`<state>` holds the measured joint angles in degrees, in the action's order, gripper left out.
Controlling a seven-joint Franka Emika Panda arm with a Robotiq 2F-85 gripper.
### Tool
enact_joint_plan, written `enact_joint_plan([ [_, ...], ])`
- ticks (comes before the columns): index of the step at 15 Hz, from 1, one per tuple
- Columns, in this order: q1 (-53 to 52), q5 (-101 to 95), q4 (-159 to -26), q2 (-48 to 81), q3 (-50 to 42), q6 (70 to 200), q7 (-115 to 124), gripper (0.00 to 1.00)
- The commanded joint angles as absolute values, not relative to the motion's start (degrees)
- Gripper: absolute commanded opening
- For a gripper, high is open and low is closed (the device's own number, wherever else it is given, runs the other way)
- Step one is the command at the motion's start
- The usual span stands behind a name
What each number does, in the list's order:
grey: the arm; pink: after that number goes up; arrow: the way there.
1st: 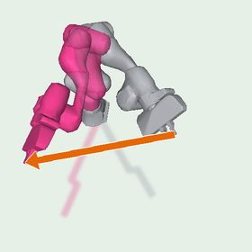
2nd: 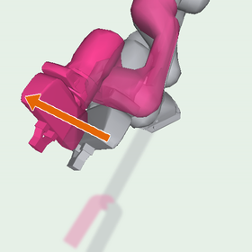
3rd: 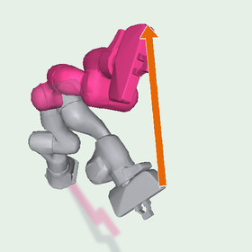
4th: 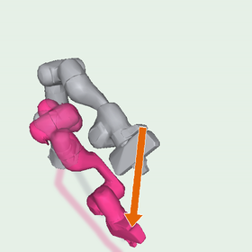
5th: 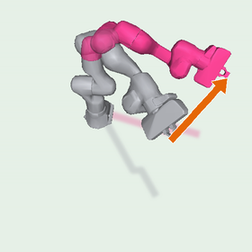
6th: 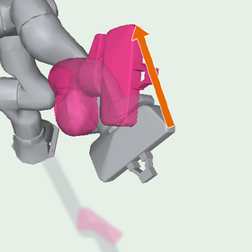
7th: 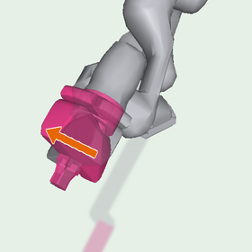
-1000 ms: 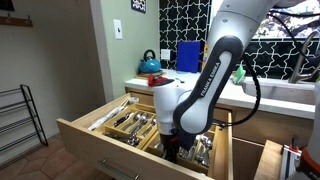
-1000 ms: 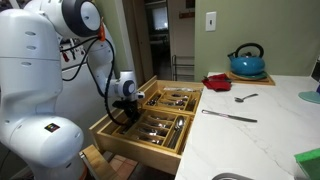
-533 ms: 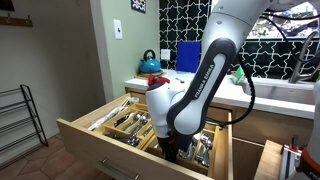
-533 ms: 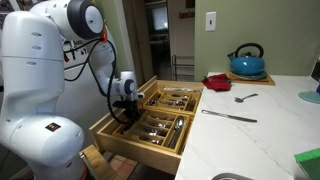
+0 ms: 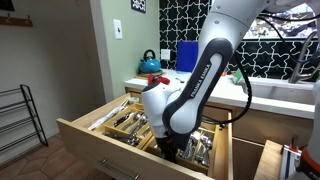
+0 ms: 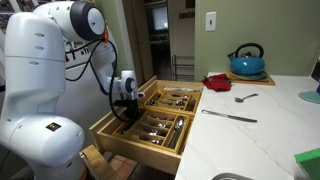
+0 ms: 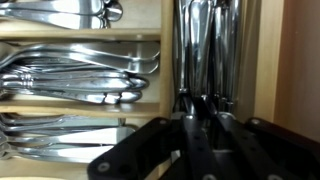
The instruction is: Pick up one bread knife from the open drawer and put it on the kitchen counter
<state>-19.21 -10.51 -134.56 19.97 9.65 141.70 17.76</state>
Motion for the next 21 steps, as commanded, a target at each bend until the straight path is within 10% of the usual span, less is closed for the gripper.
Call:
enact_joint_plan([
  [1,-19.72,-11.44,-134.04,20.92,9.13,142.11,17.45,0.10],
  [21,-17.23,-9.80,-143.14,-1.33,12.06,140.29,16.74,0.08],
])
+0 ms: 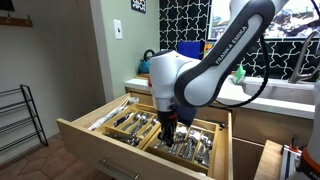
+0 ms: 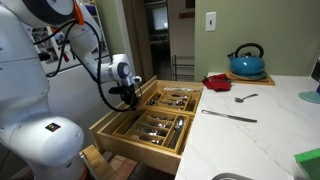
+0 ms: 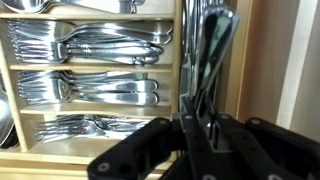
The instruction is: Pick up one bread knife from the open drawer and put it on the kitchen counter
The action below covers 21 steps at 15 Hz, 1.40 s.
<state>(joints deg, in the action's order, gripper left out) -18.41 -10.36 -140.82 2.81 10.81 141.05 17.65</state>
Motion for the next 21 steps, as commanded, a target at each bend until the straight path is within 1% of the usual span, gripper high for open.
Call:
enact_joint_plan([
  [1,-17.12,-9.61,-143.41,-2.15,12.27,140.31,16.58,0.08],
  [7,-16.68,-8.77,-145.01,-7.94,13.39,138.99,17.08,0.08],
  [12,-13.51,-9.57,-149.46,-18.59,13.15,133.35,23.39,0.08],
  [16,-7.80,-12.87,-150.61,-26.99,13.15,126.36,27.39,0.08],
  [21,0.71,-20.12,-149.52,-32.85,12.72,117.44,29.40,0.08],
])
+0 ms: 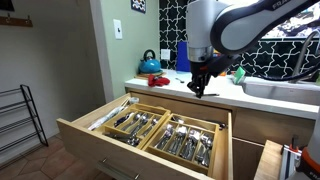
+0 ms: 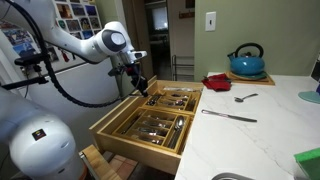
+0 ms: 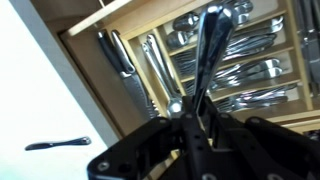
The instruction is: Pick up one bread knife from the open drawer and put it on the kitchen counter
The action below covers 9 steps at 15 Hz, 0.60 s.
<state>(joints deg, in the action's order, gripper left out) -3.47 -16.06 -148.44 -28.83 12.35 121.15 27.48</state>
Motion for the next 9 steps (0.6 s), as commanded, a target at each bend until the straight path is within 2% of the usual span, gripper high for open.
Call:
enact_joint_plan([
  [1,2.24,-21.60,-149.46,-33.46,12.27,116.57,29.45,0.08],
  [3,5.08,-24.20,-149.32,-34.13,11.11,115.79,29.13,0.08],
  [4,3.16,-21.78,-148.35,-32.45,11.62,116.78,28.20,0.08],
  [5,3.96,-22.08,-148.31,-32.64,11.26,116.72,27.90,0.13],
  [9,3.44,-22.02,-148.29,-32.47,11.64,116.73,27.92,0.13],
])
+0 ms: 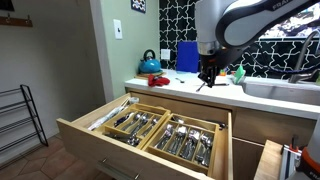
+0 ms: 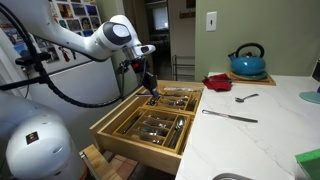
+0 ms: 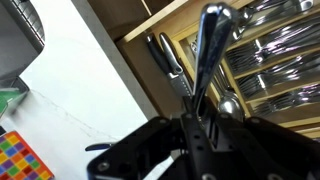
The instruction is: Pick up one bread knife from the open drawer and put it on the kitchen counter
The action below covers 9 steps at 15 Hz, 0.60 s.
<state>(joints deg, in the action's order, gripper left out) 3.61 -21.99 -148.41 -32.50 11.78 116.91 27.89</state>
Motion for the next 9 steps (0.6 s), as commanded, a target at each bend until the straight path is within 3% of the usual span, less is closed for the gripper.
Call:
enact_joint_plan([
  [1,3.43,-22.02,-148.29,-32.47,11.64,116.73,27.92,0.13],
  [2,3.42,-22.02,-148.29,-32.46,11.65,116.73,27.92,0.13],
  [3,3.42,-22.02,-148.29,-32.46,11.65,116.73,27.92,0.07],
  [9,11.85,-29.89,-148.05,-31.50,10.04,118.25,38.02,0.06],
])
